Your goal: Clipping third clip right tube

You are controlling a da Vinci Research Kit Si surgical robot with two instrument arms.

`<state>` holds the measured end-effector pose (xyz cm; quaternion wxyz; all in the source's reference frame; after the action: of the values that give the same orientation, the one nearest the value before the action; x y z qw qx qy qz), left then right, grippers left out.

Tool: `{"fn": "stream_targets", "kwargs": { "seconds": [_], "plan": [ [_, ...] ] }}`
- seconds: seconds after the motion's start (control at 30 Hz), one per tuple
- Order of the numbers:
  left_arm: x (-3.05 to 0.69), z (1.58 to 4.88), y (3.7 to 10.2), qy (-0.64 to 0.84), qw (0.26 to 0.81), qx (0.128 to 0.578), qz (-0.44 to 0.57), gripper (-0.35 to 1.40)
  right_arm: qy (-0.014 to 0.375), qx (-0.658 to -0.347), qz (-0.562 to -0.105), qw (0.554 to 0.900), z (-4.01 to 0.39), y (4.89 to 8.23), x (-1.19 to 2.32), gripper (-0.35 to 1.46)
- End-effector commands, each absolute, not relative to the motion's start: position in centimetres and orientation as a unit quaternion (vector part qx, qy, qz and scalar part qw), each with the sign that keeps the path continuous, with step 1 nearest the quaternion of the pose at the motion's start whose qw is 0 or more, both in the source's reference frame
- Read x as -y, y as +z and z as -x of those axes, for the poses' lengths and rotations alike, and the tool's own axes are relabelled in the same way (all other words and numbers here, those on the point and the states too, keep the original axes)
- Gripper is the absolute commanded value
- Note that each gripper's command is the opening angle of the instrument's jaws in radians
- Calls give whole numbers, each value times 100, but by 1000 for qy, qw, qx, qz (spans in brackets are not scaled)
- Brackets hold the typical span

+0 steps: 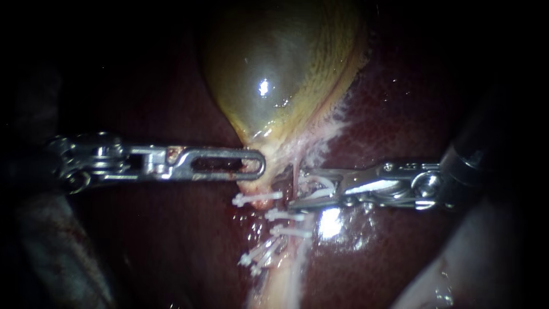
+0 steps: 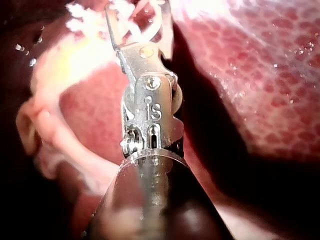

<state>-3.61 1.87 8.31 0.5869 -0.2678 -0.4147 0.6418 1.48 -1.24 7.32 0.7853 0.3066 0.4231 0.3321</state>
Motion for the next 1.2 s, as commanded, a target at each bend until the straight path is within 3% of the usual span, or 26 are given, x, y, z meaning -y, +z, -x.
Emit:
{"fn": "stream_targets", "kwargs": {
  "seconds": [0.03, 0.53, 0.9, 1.03, 1.13, 1.2],
  "plan": [
    [-187, 361, 831, 642, 587, 415, 268, -35, 333, -423, -306, 785, -149, 733, 123, 56],
    [-186, 362, 829, 642, 587, 415, 268, -35, 346, -419, -309, 781, -162, 748, 114, 52],
    [-186, 362, 829, 642, 587, 415, 268, -35, 378, -408, -326, 764, -165, 748, 113, 41],
    [-186, 362, 829, 642, 587, 415, 268, -35, 399, -401, -337, 753, -164, 747, 113, 28],
    [-186, 362, 829, 642, 587, 415, 268, -35, 403, -400, -340, 750, -164, 746, 114, 7],
    [-186, 362, 829, 642, 587, 415, 268, -35, 400, -400, -344, 749, -164, 745, 114, -18]
  ]
}}
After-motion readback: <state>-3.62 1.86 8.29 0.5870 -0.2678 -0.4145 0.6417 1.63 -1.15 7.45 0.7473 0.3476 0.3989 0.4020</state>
